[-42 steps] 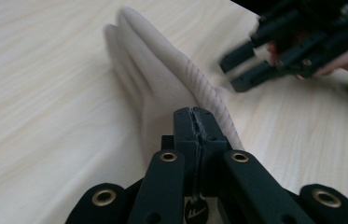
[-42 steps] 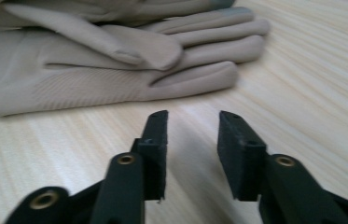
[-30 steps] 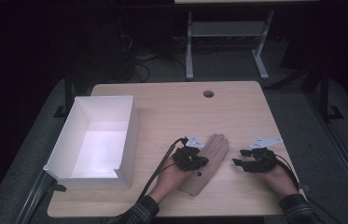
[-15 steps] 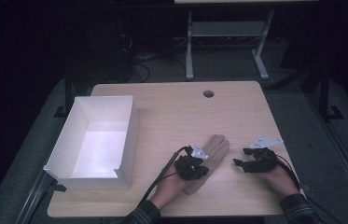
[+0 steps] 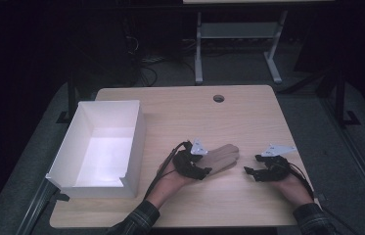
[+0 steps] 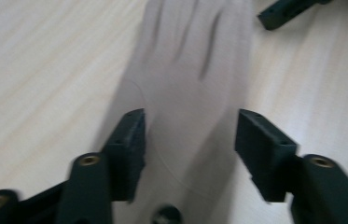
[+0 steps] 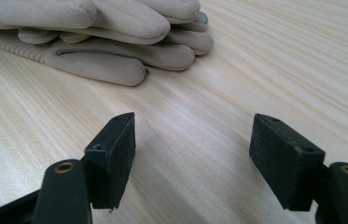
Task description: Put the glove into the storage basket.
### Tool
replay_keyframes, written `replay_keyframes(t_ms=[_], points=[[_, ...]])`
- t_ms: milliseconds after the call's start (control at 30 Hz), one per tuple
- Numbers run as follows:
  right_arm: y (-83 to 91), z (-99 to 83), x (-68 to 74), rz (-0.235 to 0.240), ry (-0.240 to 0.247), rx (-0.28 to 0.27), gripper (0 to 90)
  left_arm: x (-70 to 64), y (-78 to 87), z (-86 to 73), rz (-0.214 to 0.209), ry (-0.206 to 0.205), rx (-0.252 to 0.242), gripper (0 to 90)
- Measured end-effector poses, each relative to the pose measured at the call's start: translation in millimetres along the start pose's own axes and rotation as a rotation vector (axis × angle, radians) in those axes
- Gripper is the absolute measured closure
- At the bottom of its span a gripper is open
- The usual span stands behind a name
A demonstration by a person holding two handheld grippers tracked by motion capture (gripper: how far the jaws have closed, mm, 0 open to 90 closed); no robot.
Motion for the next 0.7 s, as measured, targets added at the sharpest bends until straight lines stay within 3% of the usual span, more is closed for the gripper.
replay_keyframes(t_ms=[167, 333, 433, 567, 700], points=[[-0.4, -0.1, 0.5, 0.000, -0.003, -0.005, 30.2, 8.4, -15.8, -4.0, -0.043, 0.006, 0.045, 23.9], [-0.5, -0.1, 0.9, -0.001, -0.005, -0.006, 29.9, 10.4, -21.7, -9.3, -0.049, -0.013, 0.065, 23.8], [-0.6, -0.3, 0.9, -0.001, -0.005, -0.009, 29.8, 9.3, -21.5, -10.6, -0.064, -0.024, 0.059, 31.8], [-0.5, -0.4, 1.3, -0.004, -0.008, -0.009, 29.7, 8.6, -19.0, -11.2, -0.076, -0.028, 0.050, 59.8], [-0.8, -0.3, 2.0, -0.004, -0.013, -0.015, 28.9, 9.9, -17.4, -11.0, -0.082, -0.007, 0.042, 69.2]])
Point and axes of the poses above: each handheld gripper's, and its own axes: y roughly backward along the jaws, z roughly out of its top, x roughly to its left, the point moved 6 cm from there along -y, roughly forward along the jaws, and after that the axes turned 13 degrees about -z, right-handed, at the moved point
